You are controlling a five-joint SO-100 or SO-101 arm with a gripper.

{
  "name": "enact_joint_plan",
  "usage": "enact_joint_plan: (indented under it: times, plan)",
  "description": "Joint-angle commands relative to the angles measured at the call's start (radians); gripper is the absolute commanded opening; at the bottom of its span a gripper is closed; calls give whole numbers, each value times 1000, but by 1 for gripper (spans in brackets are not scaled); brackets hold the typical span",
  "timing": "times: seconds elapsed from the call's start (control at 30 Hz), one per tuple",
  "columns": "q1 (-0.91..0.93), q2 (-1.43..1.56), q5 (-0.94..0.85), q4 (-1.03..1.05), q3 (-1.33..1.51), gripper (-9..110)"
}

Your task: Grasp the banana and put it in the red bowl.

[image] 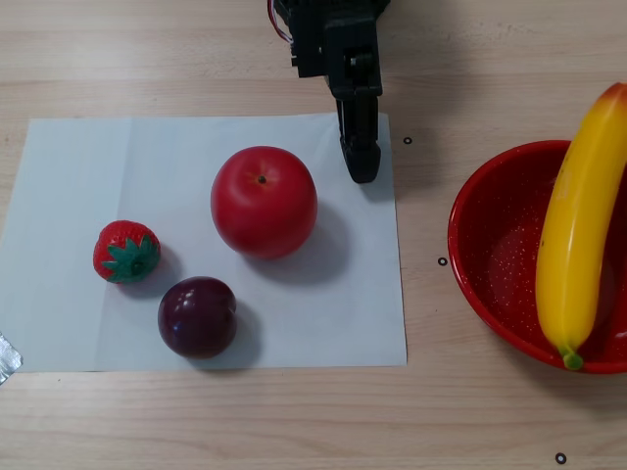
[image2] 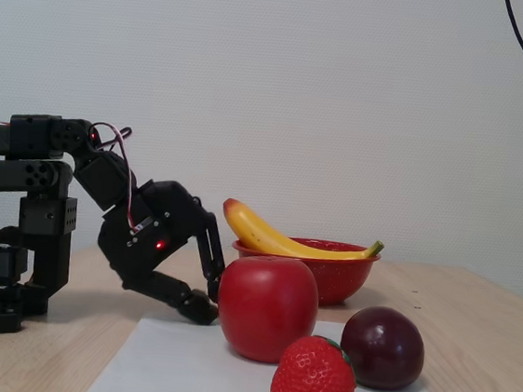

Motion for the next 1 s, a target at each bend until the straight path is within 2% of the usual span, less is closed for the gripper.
enact_joint_plan:
  times: [0.0,0.3,0.97]
  plan:
    - [-11,12,25,51,5,0]
    - [-15,12,95,201,6,0]
    - [-20,11,58,216,6,0]
